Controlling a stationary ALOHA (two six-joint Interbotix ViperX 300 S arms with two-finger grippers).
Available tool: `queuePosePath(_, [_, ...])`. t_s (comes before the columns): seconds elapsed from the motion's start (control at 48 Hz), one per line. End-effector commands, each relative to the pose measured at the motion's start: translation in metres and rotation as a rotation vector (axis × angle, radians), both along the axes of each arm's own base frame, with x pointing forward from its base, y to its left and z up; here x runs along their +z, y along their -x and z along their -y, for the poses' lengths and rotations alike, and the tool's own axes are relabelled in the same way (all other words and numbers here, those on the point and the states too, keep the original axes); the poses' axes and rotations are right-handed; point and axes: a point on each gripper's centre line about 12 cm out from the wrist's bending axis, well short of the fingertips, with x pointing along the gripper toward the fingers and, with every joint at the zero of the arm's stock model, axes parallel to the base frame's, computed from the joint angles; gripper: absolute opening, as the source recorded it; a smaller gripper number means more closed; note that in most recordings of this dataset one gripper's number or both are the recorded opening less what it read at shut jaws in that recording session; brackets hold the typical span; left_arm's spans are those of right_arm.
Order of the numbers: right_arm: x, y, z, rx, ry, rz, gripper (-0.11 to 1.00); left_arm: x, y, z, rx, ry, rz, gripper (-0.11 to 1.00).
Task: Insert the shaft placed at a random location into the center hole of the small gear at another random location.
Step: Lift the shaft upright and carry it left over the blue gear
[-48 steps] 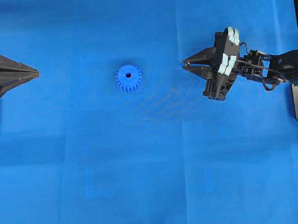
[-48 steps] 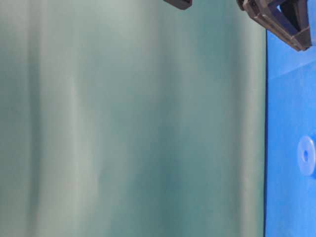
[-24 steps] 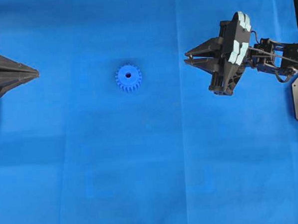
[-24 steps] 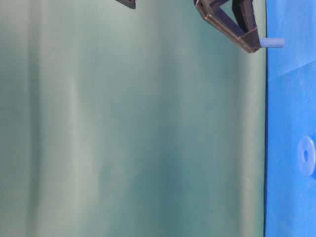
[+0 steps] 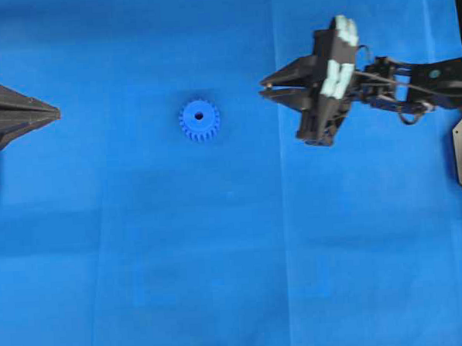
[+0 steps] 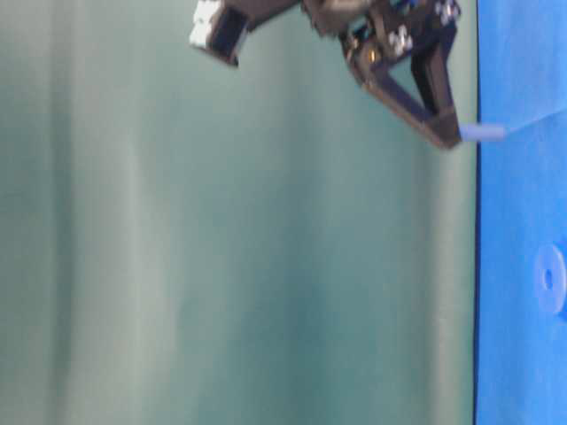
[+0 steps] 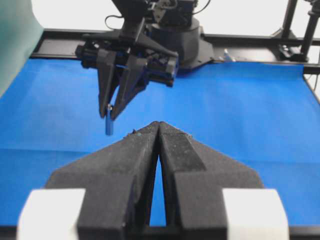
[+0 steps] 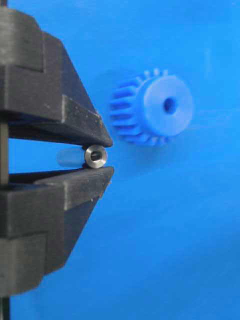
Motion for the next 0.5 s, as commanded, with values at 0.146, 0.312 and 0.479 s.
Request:
queuePosePath(0.146, [0.017, -0.046, -0.002, 0.044, 0.02, 0.031, 0.03, 0.002, -0.001, -0.001, 0.003, 0.002, 0.0, 0.0])
queuePosePath(0.312, [0.021, -0.071, -0.006, 0.075, 0.029, 0.028, 0.03, 0.002, -0.001, -0.001, 0.003, 0.002, -0.001, 0.0])
queuePosePath(0.479, [0.022, -0.089, -0.007, 0.086, 0.033, 0.029, 0.03, 0.002, -0.001, -0.001, 0.003, 0.002, -0.001, 0.0])
